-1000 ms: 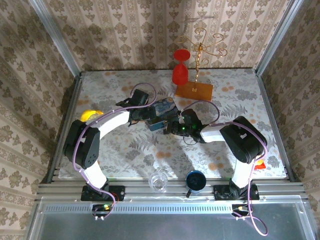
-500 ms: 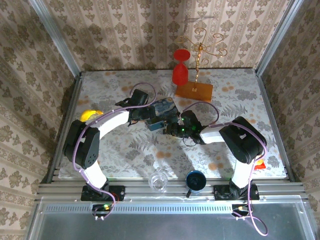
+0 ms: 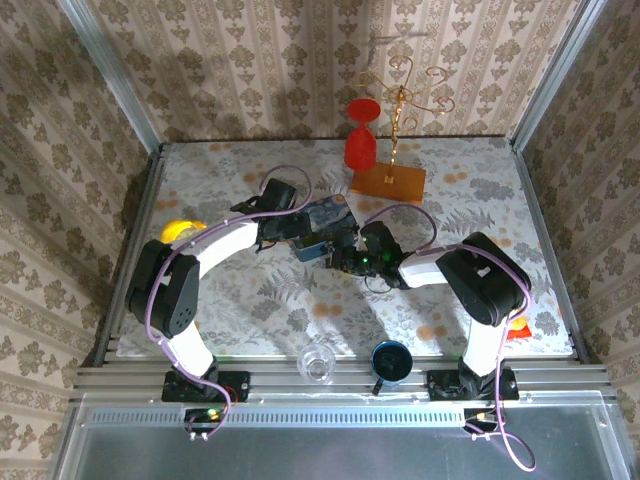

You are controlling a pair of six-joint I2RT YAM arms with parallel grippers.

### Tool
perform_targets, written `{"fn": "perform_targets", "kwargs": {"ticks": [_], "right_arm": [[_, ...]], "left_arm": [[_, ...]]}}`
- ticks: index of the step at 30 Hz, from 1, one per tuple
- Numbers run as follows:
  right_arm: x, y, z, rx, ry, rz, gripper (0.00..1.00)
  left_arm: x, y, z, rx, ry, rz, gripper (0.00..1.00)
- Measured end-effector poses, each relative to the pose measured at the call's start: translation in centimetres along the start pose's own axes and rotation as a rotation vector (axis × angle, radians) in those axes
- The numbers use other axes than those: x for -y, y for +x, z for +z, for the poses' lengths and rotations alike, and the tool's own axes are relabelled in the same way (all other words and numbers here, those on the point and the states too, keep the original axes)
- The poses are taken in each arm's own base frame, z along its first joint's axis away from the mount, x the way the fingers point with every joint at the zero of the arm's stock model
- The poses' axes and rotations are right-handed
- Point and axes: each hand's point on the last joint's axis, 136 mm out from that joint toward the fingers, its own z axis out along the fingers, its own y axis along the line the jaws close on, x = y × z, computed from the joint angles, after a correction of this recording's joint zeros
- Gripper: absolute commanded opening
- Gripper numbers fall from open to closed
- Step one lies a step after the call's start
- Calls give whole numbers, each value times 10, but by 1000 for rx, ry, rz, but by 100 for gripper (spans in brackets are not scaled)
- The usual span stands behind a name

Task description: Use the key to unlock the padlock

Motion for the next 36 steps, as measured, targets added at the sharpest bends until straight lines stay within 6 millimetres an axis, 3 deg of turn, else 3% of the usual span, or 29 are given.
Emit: {"fn": "perform_targets", "kwargs": {"ticks": [5, 16, 36], "right_arm": [[-1, -2, 2, 4, -5, 1, 24], [-6, -3, 4, 8, -32, 24, 0], [-10, -7, 1, 34, -75, 103, 0]], "left_arm": [[-2, -1, 0, 1, -1, -9, 100], [-2, -1, 0, 0, 0, -11, 100], [-8, -3, 1, -1, 2, -28, 100]]}}
